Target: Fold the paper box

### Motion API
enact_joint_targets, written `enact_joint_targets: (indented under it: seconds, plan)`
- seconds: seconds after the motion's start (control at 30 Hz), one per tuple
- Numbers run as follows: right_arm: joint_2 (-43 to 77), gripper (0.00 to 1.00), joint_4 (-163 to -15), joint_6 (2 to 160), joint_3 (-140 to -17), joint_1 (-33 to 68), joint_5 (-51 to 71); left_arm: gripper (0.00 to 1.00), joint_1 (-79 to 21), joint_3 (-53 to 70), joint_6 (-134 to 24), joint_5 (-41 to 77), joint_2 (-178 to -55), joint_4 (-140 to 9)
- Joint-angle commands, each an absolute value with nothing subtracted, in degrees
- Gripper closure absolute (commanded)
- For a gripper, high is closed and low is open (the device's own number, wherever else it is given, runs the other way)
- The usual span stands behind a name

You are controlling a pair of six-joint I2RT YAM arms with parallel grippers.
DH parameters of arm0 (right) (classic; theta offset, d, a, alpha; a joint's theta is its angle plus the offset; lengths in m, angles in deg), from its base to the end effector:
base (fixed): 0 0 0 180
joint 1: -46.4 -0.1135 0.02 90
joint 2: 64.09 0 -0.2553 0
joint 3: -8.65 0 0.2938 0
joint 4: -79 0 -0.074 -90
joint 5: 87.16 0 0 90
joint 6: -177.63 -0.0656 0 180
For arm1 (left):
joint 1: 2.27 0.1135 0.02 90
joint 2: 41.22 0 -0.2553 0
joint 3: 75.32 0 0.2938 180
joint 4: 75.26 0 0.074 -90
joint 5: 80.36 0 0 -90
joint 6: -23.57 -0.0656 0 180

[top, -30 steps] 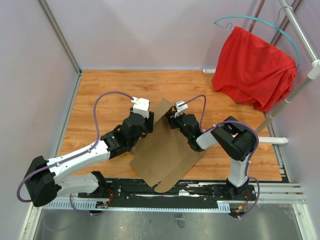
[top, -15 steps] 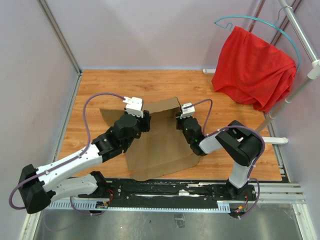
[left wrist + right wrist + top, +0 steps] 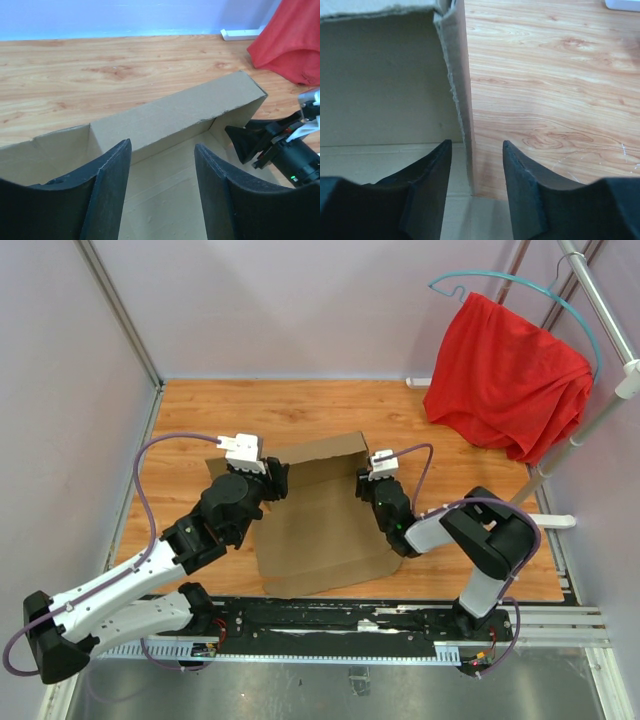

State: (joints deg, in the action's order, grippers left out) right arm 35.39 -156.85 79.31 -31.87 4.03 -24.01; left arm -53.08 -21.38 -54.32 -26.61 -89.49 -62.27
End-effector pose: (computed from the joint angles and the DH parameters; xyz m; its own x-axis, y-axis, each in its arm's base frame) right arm 0.2755 0.2112 0.1064 -0.0785 0.1032 -0.9916 -0.2594 0.9582 0.1202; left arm 0.1996 -0.1834 0.3169 -0.1321 -0.1057 -0.9856 0.2319 0.9634 -0.1344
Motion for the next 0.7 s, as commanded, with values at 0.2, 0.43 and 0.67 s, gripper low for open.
enact_joint_targets:
  seconds: [0.2, 0.43, 0.67]
  plan:
    - [25.8, 0.46, -155.9, 81.4, -27.8, 4.0, -20.8, 0.39, -53.2, -22.9, -52.8, -30.9, -88.0, -62.9]
    - [25.2, 0.44, -145.7, 82.0, -32.0, 4.6, -17.3, 0.38, -53.2, -22.5, -52.6, -32.6, -86.6, -62.5]
    - [28.8, 0.44, -146.8, 80.6, -33.8, 5.0, -18.5, 0.38, -53.2, -22.2, -52.2, -33.2, -84.8, -60.7]
